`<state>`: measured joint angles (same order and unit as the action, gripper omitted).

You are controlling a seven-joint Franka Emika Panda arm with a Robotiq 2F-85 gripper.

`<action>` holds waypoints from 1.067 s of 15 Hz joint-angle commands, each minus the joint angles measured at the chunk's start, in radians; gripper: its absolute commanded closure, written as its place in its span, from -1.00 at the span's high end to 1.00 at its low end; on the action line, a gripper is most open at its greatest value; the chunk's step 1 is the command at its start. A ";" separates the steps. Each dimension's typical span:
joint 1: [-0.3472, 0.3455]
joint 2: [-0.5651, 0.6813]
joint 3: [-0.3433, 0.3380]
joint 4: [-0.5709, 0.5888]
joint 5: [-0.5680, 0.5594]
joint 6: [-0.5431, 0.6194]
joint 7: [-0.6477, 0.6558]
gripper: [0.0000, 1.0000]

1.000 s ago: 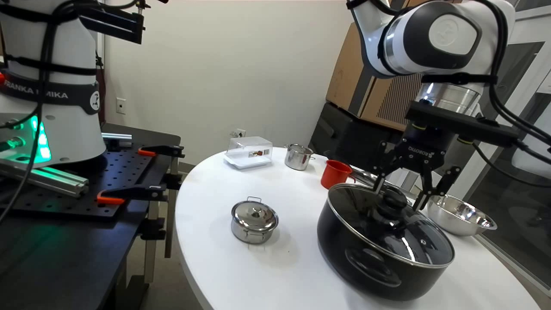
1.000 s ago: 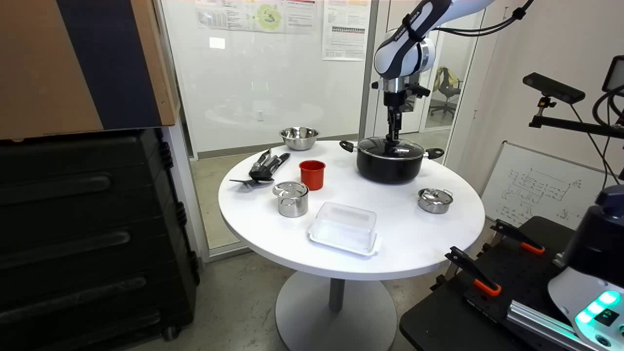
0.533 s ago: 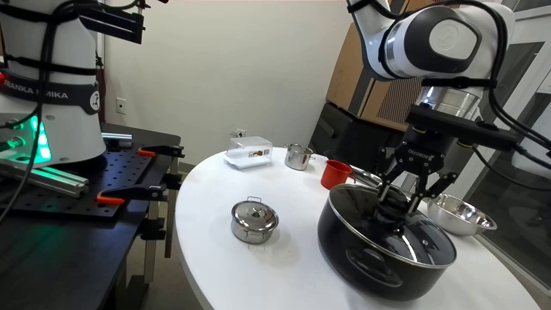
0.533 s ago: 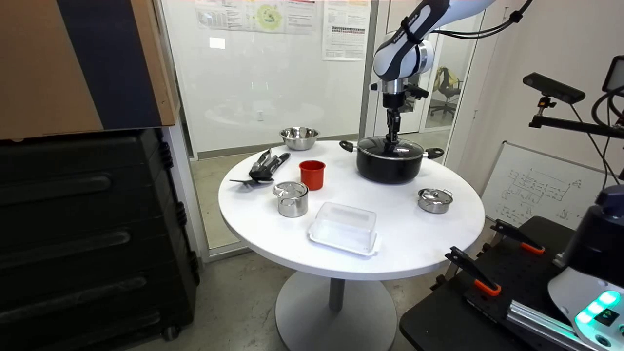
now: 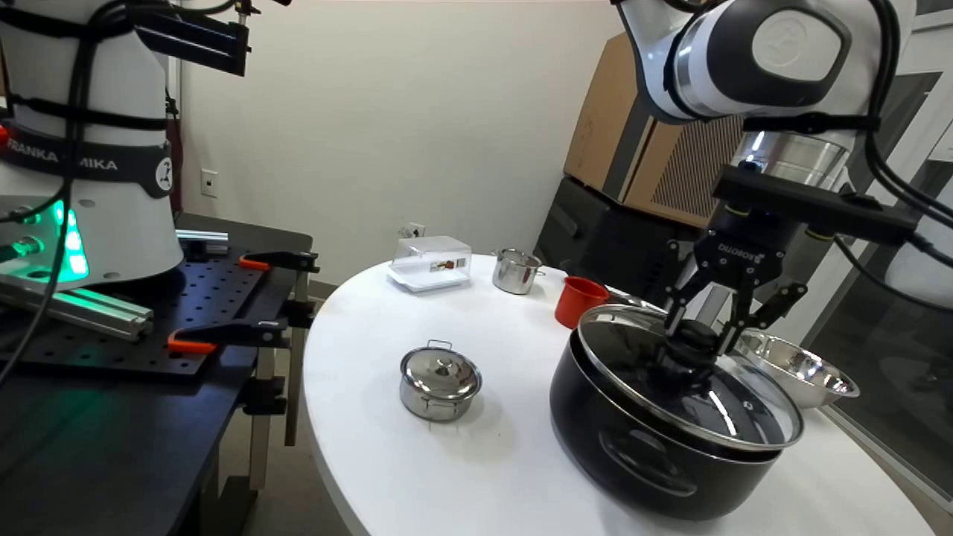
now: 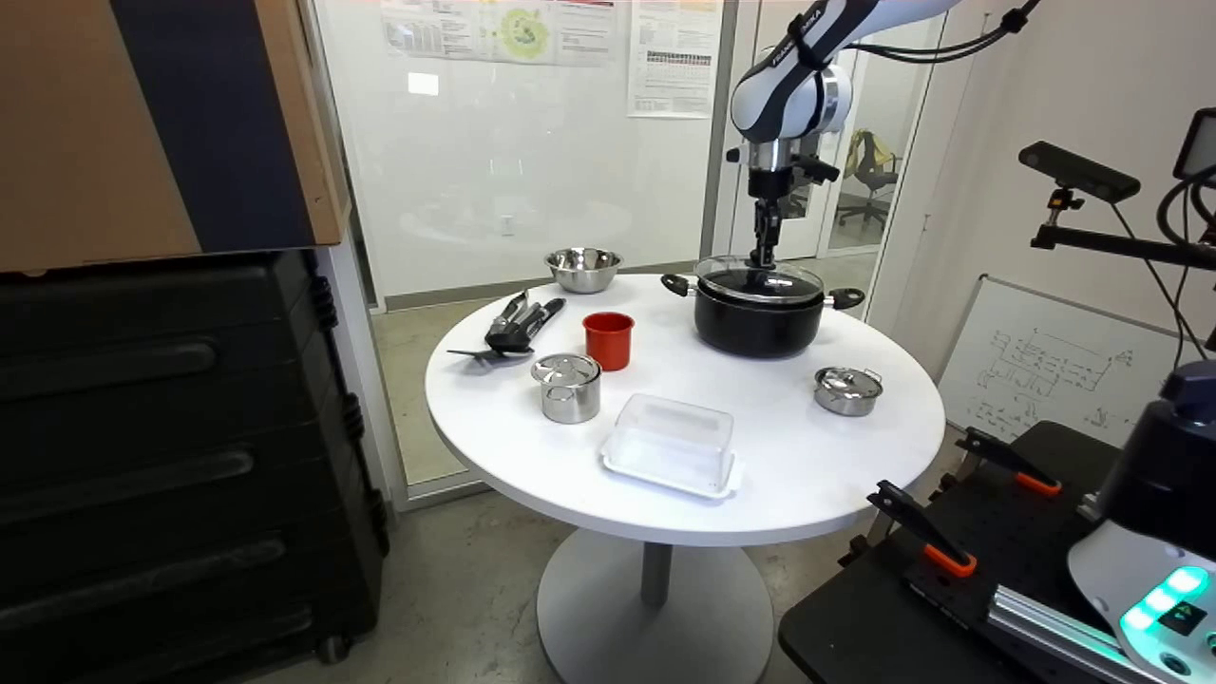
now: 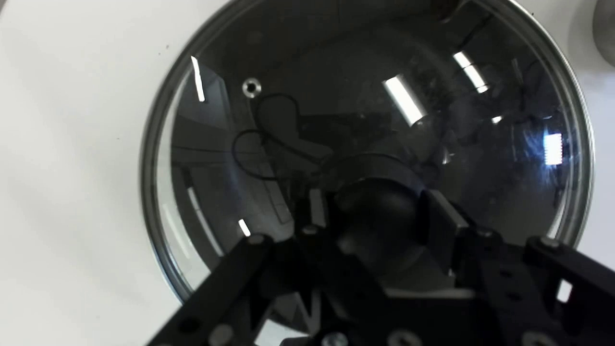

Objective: Uncover the pot and put the lid on the table

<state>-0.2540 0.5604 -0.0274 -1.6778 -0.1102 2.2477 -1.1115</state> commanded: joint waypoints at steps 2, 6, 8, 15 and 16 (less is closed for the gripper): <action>-0.030 -0.131 0.028 -0.063 0.054 -0.011 -0.108 -0.50; 0.007 -0.203 0.027 -0.150 0.017 -0.001 -0.195 -0.50; 0.032 -0.234 0.034 -0.207 0.001 0.000 -0.236 -0.50; 0.121 -0.319 0.051 -0.379 -0.060 0.012 -0.312 -0.50; 0.130 -0.330 0.053 -0.401 -0.068 0.015 -0.321 -0.50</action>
<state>-0.1467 0.3148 0.0246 -1.9842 -0.1465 2.2489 -1.3901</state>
